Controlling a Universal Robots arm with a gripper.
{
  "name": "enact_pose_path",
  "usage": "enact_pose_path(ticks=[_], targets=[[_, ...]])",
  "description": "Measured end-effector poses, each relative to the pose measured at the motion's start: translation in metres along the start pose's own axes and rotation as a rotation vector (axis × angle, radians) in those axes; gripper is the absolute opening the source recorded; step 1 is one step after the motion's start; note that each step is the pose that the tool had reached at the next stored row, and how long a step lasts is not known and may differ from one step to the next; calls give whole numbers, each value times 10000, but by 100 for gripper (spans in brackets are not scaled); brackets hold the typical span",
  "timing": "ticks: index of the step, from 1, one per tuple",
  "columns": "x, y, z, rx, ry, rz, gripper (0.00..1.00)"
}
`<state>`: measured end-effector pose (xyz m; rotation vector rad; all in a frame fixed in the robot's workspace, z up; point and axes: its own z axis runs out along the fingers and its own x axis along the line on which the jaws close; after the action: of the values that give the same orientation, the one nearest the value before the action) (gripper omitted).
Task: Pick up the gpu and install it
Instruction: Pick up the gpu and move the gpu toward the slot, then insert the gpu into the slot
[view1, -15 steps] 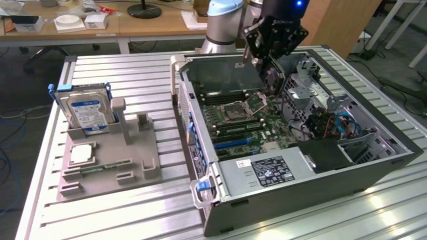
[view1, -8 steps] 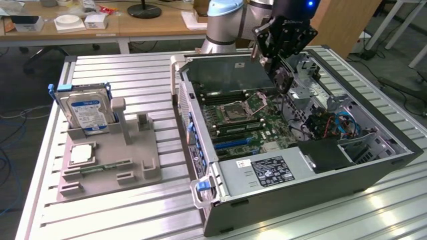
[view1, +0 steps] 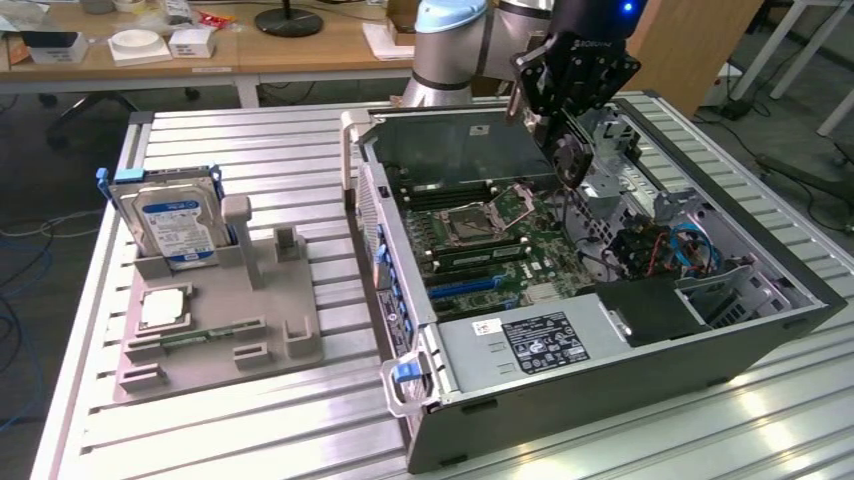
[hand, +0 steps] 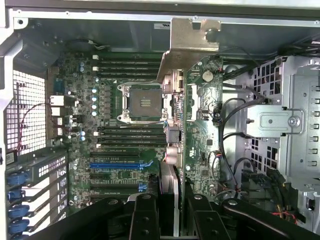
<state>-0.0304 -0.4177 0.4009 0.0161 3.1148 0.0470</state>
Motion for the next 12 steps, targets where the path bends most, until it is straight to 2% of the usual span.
enact_pose_path(ticks=[12], targets=[[0, 0, 0, 0, 0, -7, 27]])
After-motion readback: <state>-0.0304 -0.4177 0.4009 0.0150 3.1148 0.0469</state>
